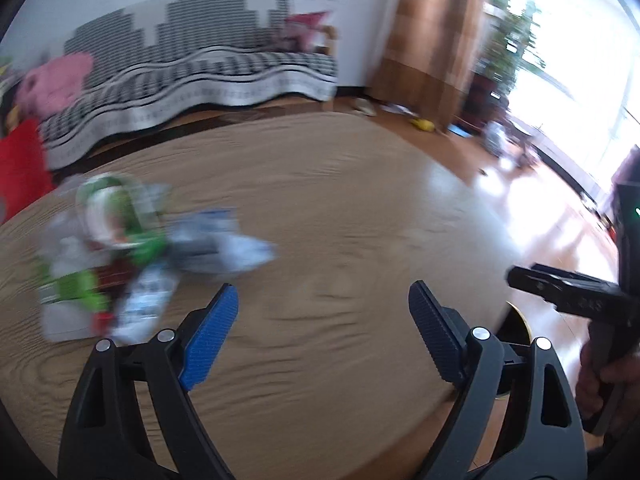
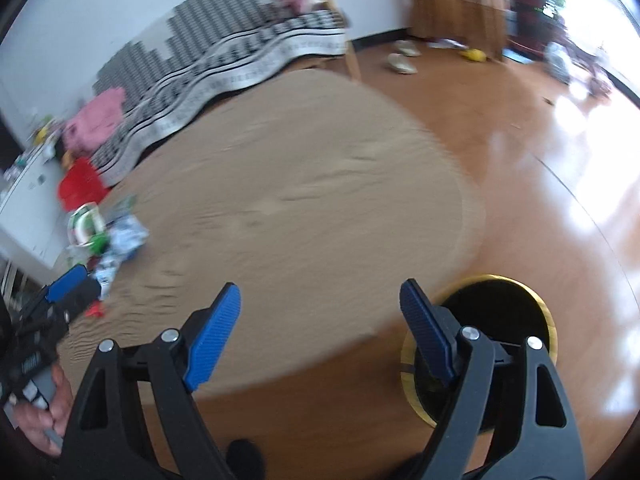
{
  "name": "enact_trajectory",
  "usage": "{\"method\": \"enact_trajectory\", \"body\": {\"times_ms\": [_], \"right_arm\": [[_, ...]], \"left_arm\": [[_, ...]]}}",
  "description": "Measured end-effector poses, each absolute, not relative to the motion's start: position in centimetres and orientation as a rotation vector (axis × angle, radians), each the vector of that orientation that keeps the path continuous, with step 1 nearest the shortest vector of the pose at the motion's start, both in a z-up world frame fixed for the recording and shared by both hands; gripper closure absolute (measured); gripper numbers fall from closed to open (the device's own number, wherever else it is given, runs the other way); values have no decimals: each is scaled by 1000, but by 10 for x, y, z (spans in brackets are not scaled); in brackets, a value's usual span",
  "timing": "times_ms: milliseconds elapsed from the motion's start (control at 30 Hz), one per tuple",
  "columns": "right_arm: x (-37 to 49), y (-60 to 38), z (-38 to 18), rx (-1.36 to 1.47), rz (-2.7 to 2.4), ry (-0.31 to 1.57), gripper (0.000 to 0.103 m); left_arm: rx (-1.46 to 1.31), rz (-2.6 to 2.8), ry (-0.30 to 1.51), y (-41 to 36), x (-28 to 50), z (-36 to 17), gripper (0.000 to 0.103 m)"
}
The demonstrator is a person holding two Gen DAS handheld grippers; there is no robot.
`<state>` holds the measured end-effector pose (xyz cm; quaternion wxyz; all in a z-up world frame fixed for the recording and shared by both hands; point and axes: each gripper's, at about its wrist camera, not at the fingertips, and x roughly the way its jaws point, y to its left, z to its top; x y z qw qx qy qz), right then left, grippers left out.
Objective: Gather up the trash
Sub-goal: 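Grasp a small green-tagged wrapper with the left tool while the right tool grasps a white-blue bag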
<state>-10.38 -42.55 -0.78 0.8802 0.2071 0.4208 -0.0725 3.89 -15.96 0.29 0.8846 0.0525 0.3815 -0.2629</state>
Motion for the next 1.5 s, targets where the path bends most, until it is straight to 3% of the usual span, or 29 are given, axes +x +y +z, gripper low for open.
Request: {"method": "enact_trajectory", "body": {"times_ms": [233, 500, 733, 767, 867, 1200, 1233, 1300, 1367, 1500], "right_arm": [[-18, -317, 0, 339, 23, 884, 23], [54, -247, -15, 188, 81, 870, 18], [94, -234, -33, 201, 112, 889, 19], [96, -234, -35, 211, 133, 894, 32], [93, -230, -34, 222, 176, 895, 45], [49, -231, -12, 196, 215, 864, 47], [46, -231, -11, 190, 215, 863, 47], [39, -231, -8, 183, 216, 859, 47], [33, -233, -5, 184, 216, 853, 47], [21, -238, 1, 188, 215, 842, 47]], "left_arm": [[-40, -293, 834, -5, 86, 1, 18], [-127, -251, 873, 91, 111, -16, 18], [-106, -312, 915, 87, 131, -43, 18], [-109, -322, 922, 84, 133, -46, 18], [-107, -352, 930, 72, 141, -53, 13], [-84, -356, 934, 55, 156, -70, 9], [-93, -374, 934, 52, 155, -69, 11], [-111, -417, 935, 47, 153, -67, 35], [-96, -438, 928, 40, 145, -61, 45], [-98, -453, 888, 37, 130, -39, 87]]}}
